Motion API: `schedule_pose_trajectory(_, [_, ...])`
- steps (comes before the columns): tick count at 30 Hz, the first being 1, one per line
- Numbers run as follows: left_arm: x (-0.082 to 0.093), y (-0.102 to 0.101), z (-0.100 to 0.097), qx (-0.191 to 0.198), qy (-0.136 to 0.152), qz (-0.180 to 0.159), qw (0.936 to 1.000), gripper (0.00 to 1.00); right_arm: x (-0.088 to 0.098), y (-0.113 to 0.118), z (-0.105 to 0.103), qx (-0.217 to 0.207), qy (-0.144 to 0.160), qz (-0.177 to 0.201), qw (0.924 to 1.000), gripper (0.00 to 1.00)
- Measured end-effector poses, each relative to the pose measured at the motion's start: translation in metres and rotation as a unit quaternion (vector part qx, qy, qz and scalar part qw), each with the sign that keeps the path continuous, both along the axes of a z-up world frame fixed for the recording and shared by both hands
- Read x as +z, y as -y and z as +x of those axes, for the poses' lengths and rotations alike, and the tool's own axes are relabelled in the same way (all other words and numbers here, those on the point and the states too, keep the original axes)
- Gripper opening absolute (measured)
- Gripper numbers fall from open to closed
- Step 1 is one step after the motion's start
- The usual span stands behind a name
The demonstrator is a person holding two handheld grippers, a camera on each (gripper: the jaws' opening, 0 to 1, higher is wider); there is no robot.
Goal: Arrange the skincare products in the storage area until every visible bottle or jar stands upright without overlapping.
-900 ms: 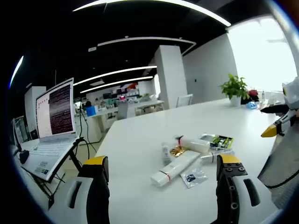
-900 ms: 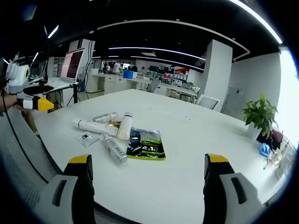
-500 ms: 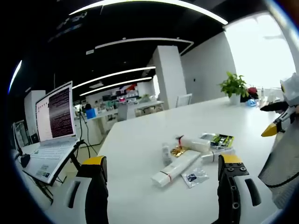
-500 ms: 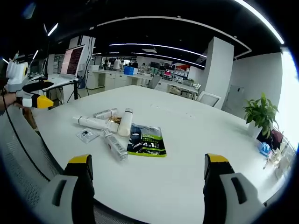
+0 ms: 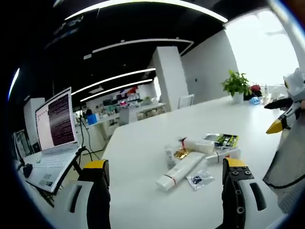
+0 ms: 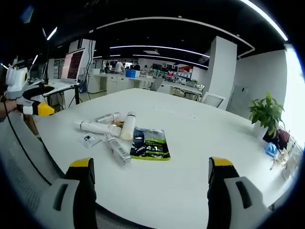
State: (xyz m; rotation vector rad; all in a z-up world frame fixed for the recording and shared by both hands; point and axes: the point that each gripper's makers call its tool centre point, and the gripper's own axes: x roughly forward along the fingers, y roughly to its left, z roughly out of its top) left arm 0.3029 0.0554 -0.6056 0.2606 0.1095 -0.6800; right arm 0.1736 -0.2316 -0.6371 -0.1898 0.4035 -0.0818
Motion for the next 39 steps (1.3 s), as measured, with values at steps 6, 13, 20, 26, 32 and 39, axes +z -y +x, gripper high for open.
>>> schedule_pose_trajectory(6, [0.0, -0.001, -0.001, 0.002, -0.003, -0.005, 1.0, 0.97, -0.002, 0.001, -0.002, 0.0, -0.004, -0.003, 1.0, 0.99])
schedule_pose_trajectory(13, [-0.002, 0.0, -0.001, 0.003, -0.004, -0.001, 1.0, 0.97, -0.002, 0.002, -0.003, -0.002, -0.004, 0.0, 1.0, 1.0])
schedule_pose_trajectory(20, [-0.005, 0.002, -0.003, -0.004, -0.008, 0.008, 0.9999, 0.97, 0.001, 0.001, -0.003, -0.001, 0.003, -0.003, 1.0, 1.0])
schedule_pose_trajectory(26, [-0.007, 0.002, -0.004, -0.004, -0.016, 0.011, 0.9998, 0.97, 0.005, 0.001, -0.003, -0.002, 0.01, 0.005, 0.9999, 1.0])
schedule_pose_trajectory(32, [-0.013, 0.005, -0.005, -0.012, -0.029, 0.026, 0.9991, 0.97, 0.009, -0.001, -0.001, 0.002, 0.018, -0.001, 0.9998, 0.99])
schedule_pose_trajectory(39, [-0.017, 0.009, -0.004, -0.022, -0.029, 0.059, 0.9976, 0.97, 0.007, -0.004, 0.001, 0.011, 0.011, 0.002, 0.9999, 0.99])
